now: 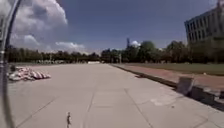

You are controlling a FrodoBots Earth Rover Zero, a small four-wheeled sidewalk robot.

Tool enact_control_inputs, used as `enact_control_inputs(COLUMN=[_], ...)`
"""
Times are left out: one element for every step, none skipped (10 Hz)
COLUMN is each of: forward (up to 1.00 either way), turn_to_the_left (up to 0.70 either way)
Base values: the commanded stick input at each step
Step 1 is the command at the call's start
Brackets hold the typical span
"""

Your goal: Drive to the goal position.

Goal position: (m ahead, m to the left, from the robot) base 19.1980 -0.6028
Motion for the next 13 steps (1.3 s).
enact_control_inputs(forward=[0.85,0.85,0.85,0.85,0.85,0.85,0.85,0.85,0.85,0.85,0.85,0.85,0.85], turn_to_the_left=[0.0,0.0,0.0,0.0,0.0,0.0,0.0,0.0,0.0,0.0,0.0,0.0,0.0])
